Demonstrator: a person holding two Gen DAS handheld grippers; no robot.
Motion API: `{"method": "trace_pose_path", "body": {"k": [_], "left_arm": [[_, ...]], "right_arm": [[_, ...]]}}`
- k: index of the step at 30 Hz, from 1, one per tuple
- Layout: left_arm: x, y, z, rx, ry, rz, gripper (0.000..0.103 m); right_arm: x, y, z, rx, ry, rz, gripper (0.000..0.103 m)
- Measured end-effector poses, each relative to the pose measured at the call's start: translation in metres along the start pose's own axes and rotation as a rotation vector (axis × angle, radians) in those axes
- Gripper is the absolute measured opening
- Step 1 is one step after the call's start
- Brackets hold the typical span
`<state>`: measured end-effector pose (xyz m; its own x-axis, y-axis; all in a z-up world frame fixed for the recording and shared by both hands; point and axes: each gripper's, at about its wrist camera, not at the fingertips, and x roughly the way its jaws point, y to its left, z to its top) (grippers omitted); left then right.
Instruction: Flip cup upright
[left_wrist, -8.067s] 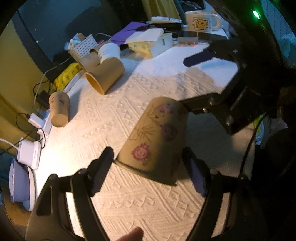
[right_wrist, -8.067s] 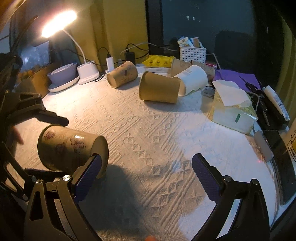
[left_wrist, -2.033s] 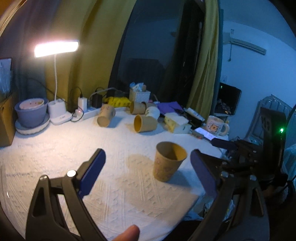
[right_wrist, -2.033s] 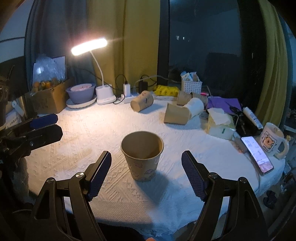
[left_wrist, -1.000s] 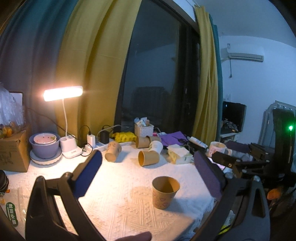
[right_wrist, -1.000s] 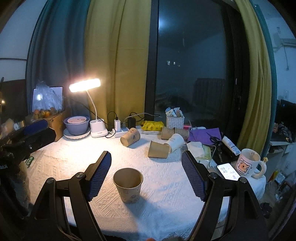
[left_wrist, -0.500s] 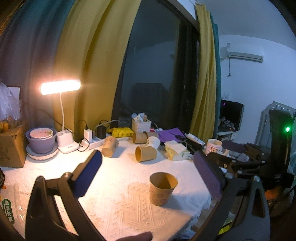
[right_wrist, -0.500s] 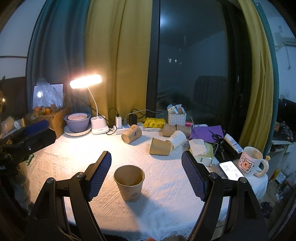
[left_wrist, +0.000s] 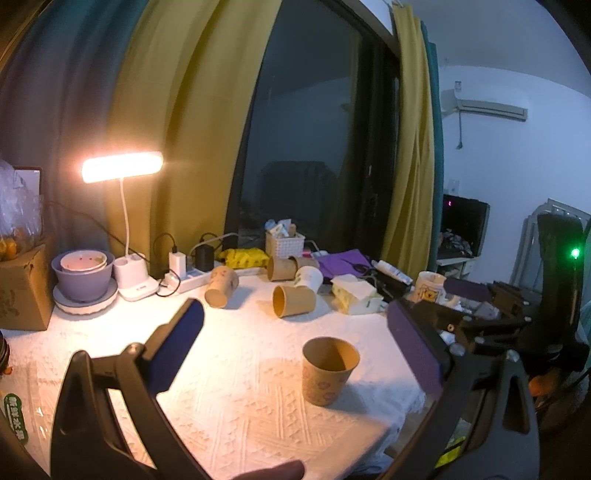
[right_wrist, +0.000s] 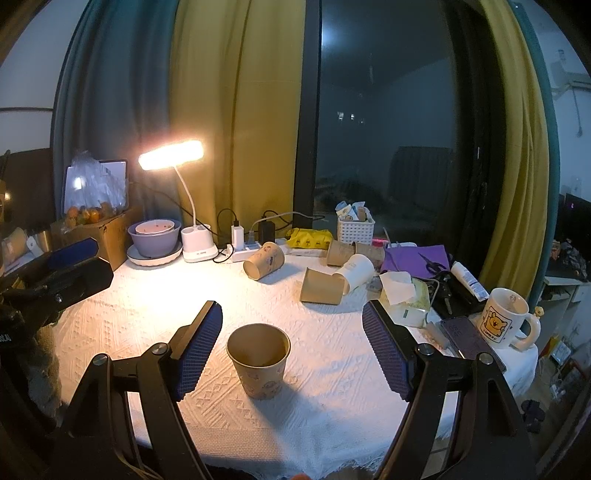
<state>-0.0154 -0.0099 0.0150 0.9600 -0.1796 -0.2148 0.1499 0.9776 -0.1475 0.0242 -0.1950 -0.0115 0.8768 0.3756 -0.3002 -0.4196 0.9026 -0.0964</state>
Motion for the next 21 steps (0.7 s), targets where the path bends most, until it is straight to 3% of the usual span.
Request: {"method": "trace_pose_path", "body": {"k": [21], "left_arm": [[0.0019,0.0038,-0.0034,0.001,0.011,0.017,0.1]], "right_arm": [[0.0024,0.0036,-0.005,-0.005,0.007,0.003,0.081]]}}
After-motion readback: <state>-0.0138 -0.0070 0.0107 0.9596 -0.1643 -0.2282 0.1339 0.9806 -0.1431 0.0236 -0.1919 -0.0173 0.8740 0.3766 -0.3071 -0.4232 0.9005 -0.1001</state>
